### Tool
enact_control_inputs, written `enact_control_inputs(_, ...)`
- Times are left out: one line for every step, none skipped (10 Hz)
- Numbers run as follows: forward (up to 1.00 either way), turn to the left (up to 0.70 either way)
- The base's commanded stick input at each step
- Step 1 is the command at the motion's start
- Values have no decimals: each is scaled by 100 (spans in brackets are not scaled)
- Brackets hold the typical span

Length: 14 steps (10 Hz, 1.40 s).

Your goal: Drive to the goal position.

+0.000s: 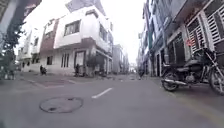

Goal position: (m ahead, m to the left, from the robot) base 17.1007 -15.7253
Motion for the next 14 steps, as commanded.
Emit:
enact_control_inputs(100,-5)
enact_control_inputs(100,-21)
enact_control_inputs(100,-40)
enact_control_inputs(100,-31)
enact_control_inputs(100,0)
enact_control_inputs(100,0)
enact_control_inputs(100,0)
enact_control_inputs(100,0)
enact_control_inputs(100,0)
enact_control_inputs(100,-4)
enact_control_inputs(100,-35)
enact_control_inputs(100,-40)
enact_control_inputs(100,-40)
enact_control_inputs(100,-8)
